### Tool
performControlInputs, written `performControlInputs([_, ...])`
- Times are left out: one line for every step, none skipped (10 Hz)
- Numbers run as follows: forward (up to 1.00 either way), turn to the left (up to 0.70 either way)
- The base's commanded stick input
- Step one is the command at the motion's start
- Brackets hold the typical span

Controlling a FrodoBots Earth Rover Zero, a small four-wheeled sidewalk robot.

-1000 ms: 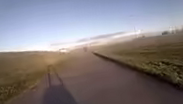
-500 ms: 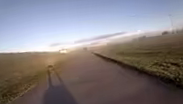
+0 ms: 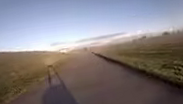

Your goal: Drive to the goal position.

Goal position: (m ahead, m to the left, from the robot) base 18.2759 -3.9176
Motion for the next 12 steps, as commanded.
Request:
performControlInputs([0.70,0.00])
performControlInputs([0.70,0.00])
performControlInputs([0.70,0.00])
performControlInputs([0.70,0.00])
performControlInputs([0.70,0.00])
performControlInputs([0.70,0.00])
performControlInputs([0.70,0.00])
performControlInputs([0.70,0.00])
performControlInputs([0.70,0.00])
performControlInputs([0.70,0.00])
performControlInputs([0.70,0.00])
performControlInputs([0.70,0.00])
